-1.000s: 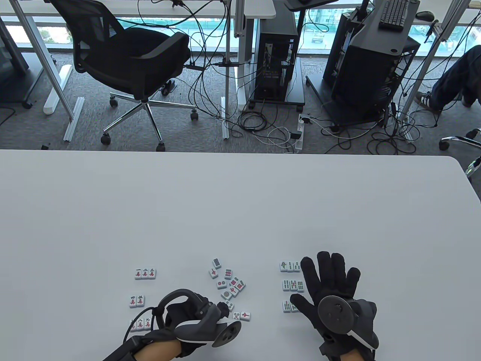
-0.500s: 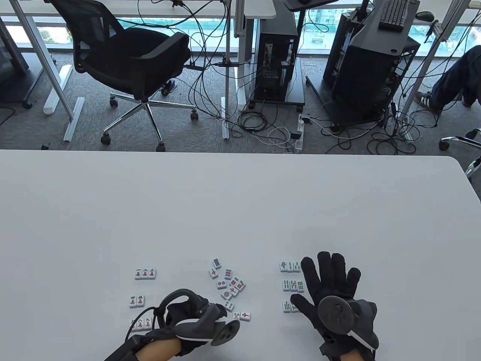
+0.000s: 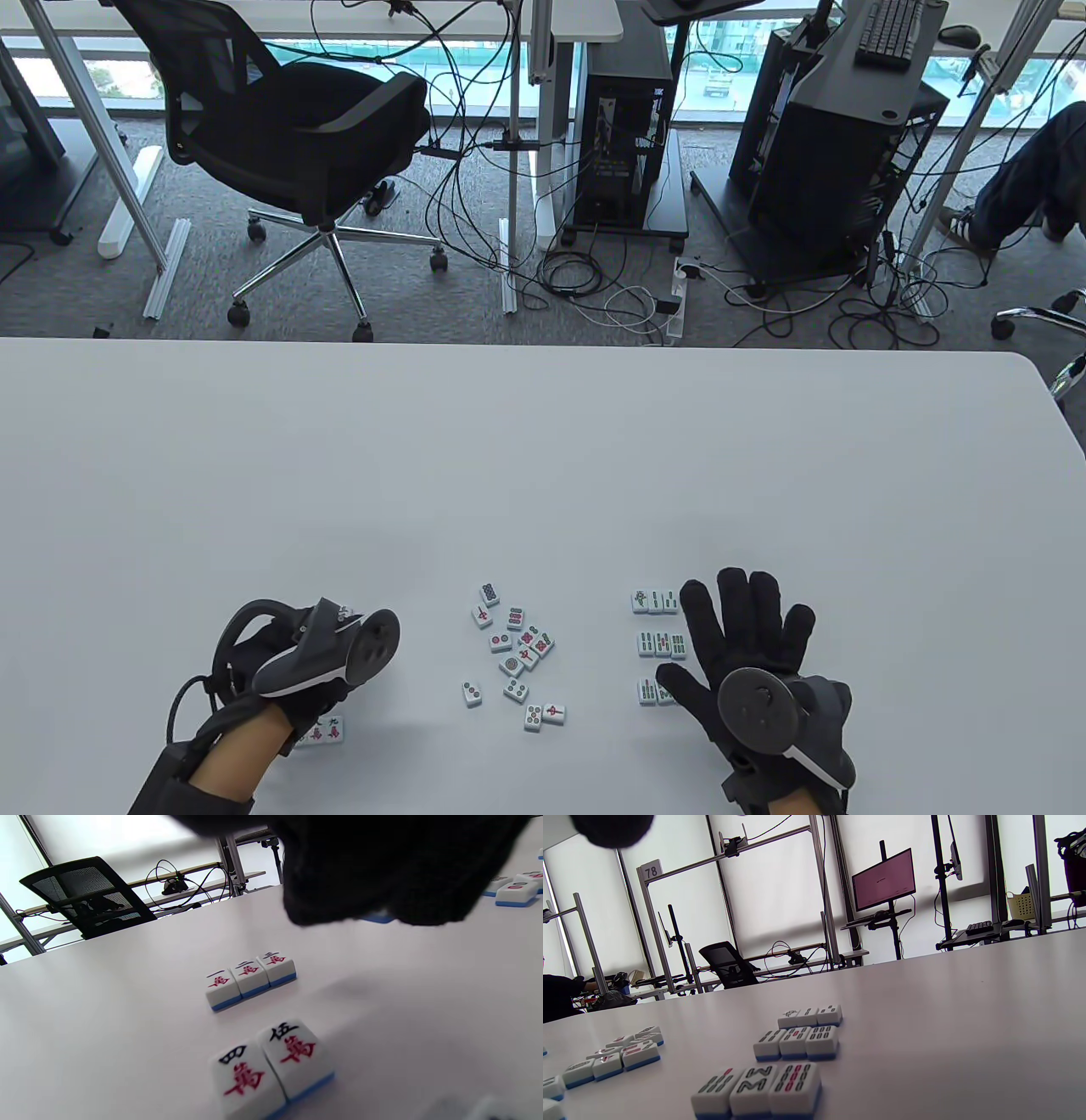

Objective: Mahjong suit sorting

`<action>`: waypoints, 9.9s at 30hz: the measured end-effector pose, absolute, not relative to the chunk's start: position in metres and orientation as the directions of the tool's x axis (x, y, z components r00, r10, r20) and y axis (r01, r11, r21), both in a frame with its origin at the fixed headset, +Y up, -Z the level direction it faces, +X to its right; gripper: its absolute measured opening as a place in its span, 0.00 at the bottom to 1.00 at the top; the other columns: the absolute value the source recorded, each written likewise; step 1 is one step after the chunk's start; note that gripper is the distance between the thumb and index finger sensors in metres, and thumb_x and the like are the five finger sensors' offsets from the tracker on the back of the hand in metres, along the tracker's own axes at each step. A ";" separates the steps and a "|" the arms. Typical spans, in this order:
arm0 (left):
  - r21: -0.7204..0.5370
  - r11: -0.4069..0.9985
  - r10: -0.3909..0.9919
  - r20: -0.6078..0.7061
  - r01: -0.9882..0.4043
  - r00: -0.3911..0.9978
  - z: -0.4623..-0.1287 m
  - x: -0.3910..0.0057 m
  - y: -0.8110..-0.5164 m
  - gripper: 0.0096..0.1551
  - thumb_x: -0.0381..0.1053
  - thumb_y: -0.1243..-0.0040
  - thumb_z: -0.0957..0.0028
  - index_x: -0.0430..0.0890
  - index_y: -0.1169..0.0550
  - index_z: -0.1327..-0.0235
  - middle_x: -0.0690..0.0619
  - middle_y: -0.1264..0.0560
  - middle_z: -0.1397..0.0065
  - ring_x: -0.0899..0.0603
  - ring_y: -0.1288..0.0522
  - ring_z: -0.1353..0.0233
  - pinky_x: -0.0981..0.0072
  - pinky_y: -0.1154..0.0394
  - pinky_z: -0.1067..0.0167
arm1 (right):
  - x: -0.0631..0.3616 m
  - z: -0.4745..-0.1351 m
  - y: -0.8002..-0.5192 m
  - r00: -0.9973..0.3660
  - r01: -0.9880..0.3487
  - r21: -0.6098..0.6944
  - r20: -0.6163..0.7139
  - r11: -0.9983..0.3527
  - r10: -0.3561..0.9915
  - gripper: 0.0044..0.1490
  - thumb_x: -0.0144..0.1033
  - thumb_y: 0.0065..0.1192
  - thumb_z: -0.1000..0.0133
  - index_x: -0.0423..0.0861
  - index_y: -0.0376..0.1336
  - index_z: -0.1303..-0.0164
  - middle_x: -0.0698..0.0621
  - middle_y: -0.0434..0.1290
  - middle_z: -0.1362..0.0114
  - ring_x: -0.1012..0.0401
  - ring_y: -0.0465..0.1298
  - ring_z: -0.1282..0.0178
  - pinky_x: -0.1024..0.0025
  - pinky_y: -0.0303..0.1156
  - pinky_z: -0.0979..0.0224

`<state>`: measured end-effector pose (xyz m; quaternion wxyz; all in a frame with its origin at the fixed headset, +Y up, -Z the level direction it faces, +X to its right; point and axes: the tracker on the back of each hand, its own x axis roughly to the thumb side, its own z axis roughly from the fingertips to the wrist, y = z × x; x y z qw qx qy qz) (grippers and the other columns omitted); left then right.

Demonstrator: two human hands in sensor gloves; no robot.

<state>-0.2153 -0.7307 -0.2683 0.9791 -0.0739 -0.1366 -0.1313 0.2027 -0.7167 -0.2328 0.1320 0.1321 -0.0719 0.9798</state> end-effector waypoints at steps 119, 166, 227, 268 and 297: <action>0.002 0.933 -0.341 0.317 0.359 0.885 -0.315 -0.145 -0.729 0.37 0.67 0.33 0.68 0.52 0.19 0.46 0.63 0.14 0.66 0.54 0.18 0.77 0.63 0.21 0.72 | 0.200 -0.233 -0.717 -0.920 -0.300 -0.082 0.287 -0.950 0.266 0.53 0.67 0.46 0.47 0.60 0.32 0.18 0.43 0.31 0.12 0.41 0.28 0.16 0.28 0.29 0.23; 0.028 0.904 -0.381 0.510 0.427 0.771 -0.269 -0.105 -0.728 0.32 0.61 0.31 0.65 0.56 0.20 0.45 0.64 0.14 0.69 0.54 0.19 0.77 0.64 0.20 0.71 | 0.199 -0.232 -0.720 -0.919 -0.295 -0.082 0.297 -0.952 0.259 0.53 0.67 0.46 0.47 0.60 0.32 0.18 0.43 0.31 0.12 0.41 0.29 0.16 0.28 0.30 0.23; 0.048 0.986 -0.167 0.342 0.160 0.925 -0.298 -0.125 -0.707 0.32 0.65 0.35 0.63 0.50 0.18 0.49 0.64 0.14 0.70 0.54 0.18 0.79 0.63 0.20 0.73 | 0.199 -0.233 -0.719 -0.919 -0.297 -0.078 0.295 -0.952 0.262 0.53 0.67 0.46 0.47 0.60 0.32 0.18 0.43 0.31 0.12 0.41 0.29 0.16 0.28 0.30 0.23; -0.089 0.888 -0.411 0.290 0.451 0.864 -0.298 -0.063 -0.766 0.37 0.72 0.38 0.65 0.44 0.14 0.59 0.66 0.15 0.78 0.56 0.21 0.86 0.66 0.22 0.81 | 0.198 -0.233 -0.719 -0.919 -0.292 -0.074 0.299 -0.954 0.258 0.53 0.67 0.46 0.47 0.60 0.33 0.17 0.43 0.31 0.12 0.40 0.29 0.16 0.28 0.30 0.23; -0.065 0.927 -0.344 0.247 0.370 0.906 -0.324 -0.198 -0.744 0.35 0.64 0.25 0.73 0.49 0.16 0.53 0.65 0.15 0.74 0.55 0.19 0.81 0.65 0.20 0.75 | 0.198 -0.233 -0.720 -0.928 -0.265 -0.067 0.288 -0.962 0.236 0.53 0.67 0.46 0.47 0.60 0.33 0.18 0.43 0.32 0.12 0.40 0.29 0.16 0.28 0.30 0.23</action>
